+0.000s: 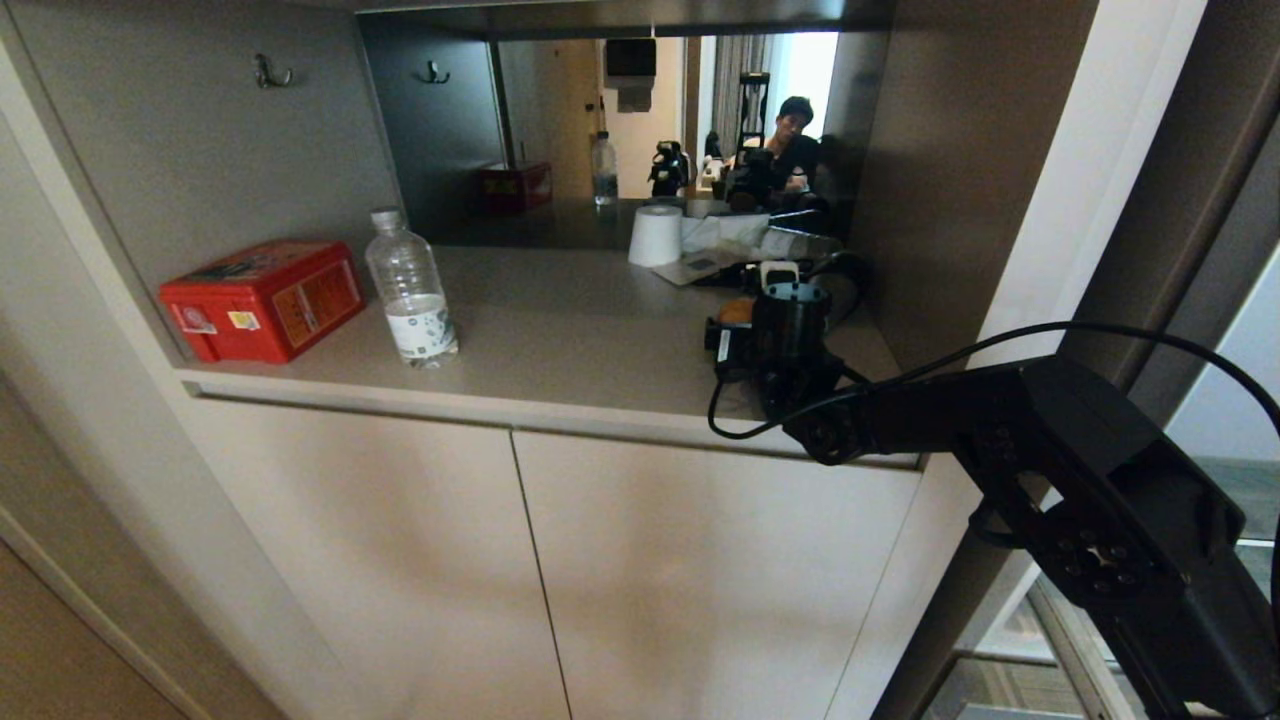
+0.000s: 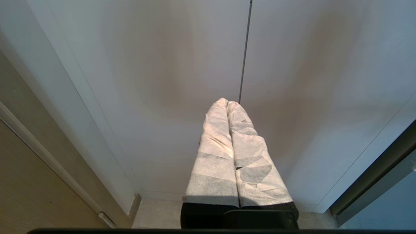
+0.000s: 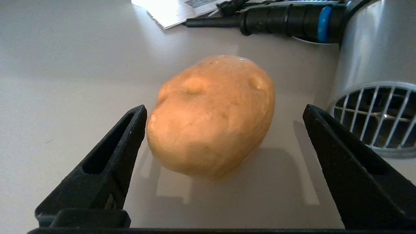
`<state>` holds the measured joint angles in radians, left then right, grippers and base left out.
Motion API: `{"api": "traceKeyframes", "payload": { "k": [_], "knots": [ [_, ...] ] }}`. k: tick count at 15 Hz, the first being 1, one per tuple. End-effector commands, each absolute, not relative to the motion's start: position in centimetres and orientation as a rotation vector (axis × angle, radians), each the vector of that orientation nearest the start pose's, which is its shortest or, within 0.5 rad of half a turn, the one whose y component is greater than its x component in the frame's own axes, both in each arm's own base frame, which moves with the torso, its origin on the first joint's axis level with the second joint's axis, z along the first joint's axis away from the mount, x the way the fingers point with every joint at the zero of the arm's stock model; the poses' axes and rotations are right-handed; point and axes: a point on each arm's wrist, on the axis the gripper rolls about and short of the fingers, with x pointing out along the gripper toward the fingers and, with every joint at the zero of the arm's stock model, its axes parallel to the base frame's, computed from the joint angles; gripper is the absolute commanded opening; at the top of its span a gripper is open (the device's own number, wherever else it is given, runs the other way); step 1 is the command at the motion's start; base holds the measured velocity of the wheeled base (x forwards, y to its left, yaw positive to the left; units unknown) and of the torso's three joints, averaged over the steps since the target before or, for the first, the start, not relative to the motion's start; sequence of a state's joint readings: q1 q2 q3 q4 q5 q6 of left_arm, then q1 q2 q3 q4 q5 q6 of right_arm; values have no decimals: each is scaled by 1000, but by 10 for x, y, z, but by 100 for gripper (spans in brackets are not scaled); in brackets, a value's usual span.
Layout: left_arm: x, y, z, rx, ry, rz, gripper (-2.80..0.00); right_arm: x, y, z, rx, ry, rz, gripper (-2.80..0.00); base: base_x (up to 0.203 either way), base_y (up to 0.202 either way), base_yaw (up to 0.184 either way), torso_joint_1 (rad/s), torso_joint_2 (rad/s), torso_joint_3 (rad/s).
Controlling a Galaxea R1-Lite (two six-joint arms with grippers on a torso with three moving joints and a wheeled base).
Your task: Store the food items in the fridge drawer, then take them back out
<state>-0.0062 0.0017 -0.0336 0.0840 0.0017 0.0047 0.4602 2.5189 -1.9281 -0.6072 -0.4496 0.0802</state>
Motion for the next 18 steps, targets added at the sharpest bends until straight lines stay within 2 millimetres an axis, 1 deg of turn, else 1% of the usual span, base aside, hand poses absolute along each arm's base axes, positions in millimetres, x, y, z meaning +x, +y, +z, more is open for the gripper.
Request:
{"api": "traceKeyframes", "payload": {
  "k": [1, 2, 3, 4, 9, 11, 13, 16, 18],
  "knots": [
    [-25, 0, 76, 5, 54, -5, -280, 480, 227, 141, 89, -15, 13, 0, 0, 0, 0, 0, 0, 0],
    [-25, 0, 76, 5, 54, -5, -280, 481, 227, 142, 89, -16, 12, 0, 0, 0, 0, 0, 0, 0],
    [-25, 0, 76, 5, 54, -3, -280, 481, 227, 141, 89, -15, 12, -189, 0, 0, 0, 0, 0, 0],
    [-25, 0, 76, 5, 54, -5, -280, 481, 227, 141, 88, -14, 13, -280, 0, 0, 0, 0, 0, 0],
    [-25, 0, 76, 5, 54, -4, -280, 480, 227, 142, 90, -17, 12, -280, 0, 0, 0, 0, 0, 0],
    [-25, 0, 76, 5, 54, -5, -280, 479, 227, 146, 95, -24, 9, -280, 0, 0, 0, 0, 0, 0],
    [-25, 0, 76, 5, 54, -3, -280, 476, 226, 155, 104, -37, 4, -280, 0, 0, 0, 0, 0, 0],
    [-25, 0, 76, 5, 54, -5, -280, 466, 225, 166, 102, -34, -11, -280, 0, 0, 0, 0, 0, 0],
    [-25, 0, 76, 5, 54, -5, -280, 454, 224, 174, 93, -18, -5, -280, 0, 0, 0, 0, 0, 0]
  ]
}}
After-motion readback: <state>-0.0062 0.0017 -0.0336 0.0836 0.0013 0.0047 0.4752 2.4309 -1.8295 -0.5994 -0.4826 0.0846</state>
